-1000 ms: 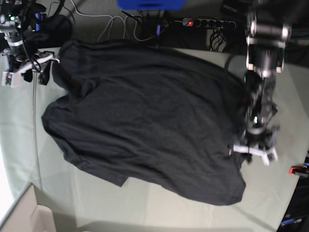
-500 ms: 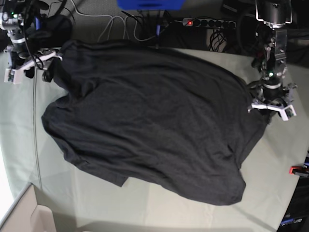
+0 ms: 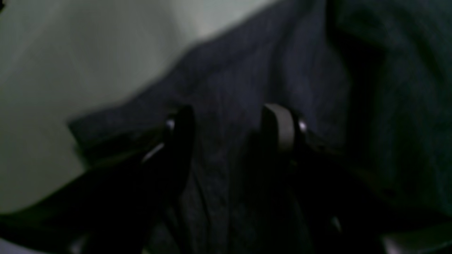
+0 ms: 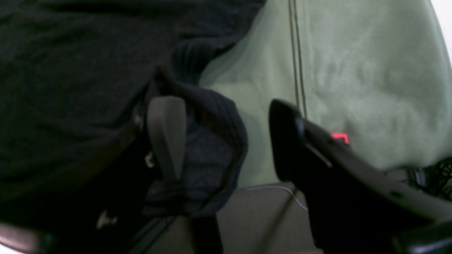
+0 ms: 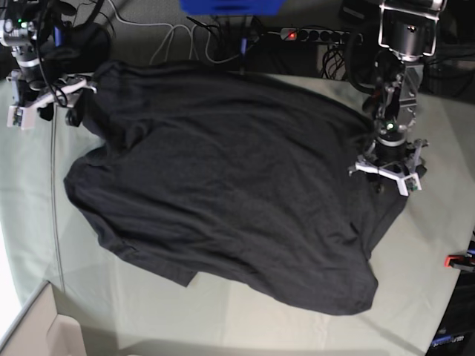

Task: Layout the t-shirt on the table in an organized manner, then fold the t-shirt properly
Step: 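Grasp the shirt with the left gripper and pull it toward the robot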

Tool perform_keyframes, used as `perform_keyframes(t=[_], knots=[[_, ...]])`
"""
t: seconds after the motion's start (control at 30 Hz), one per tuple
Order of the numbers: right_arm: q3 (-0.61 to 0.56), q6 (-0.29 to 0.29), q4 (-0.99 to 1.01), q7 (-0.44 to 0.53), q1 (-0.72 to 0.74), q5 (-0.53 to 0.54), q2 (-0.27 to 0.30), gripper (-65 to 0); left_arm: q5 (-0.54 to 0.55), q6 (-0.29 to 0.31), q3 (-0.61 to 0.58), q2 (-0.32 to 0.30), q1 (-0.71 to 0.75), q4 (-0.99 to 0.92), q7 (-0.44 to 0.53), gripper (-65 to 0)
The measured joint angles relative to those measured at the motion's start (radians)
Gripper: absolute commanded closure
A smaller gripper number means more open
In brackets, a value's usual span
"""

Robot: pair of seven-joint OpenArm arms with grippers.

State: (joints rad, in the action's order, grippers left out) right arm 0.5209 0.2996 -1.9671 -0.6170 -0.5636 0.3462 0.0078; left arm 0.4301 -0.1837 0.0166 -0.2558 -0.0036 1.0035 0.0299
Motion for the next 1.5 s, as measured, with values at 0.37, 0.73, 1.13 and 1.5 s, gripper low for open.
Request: perform_keyframes(t=[0.37, 0.73, 1.13, 1.5], knots=[[0.001, 0.0, 0.0, 0.0, -0.013, 0.0, 0.001, -37.7, 0.0, -0.003, 0.0, -0.007, -0.002, -0.01, 0.003, -29.7], [0.001, 0.0, 0.002, 0.0, -0.011, 0.0, 0.006, -37.7, 0.0, -0.003, 0.116, -0.002, 0.063, 0.0, 0.011, -29.4], [0.001, 0.0, 0.002, 0.0, -0.011, 0.0, 0.003, -37.7, 0.003, -0.003, 0.119, -0.002, 0.098, 0.071, 0.003, -0.1], [0.001, 0.0, 0.002, 0.0, -0.011, 0.0, -0.003, -37.7, 0.004, -0.003, 0.178, 0.007, 0.233, 0.351, 0.003, -0.4]])
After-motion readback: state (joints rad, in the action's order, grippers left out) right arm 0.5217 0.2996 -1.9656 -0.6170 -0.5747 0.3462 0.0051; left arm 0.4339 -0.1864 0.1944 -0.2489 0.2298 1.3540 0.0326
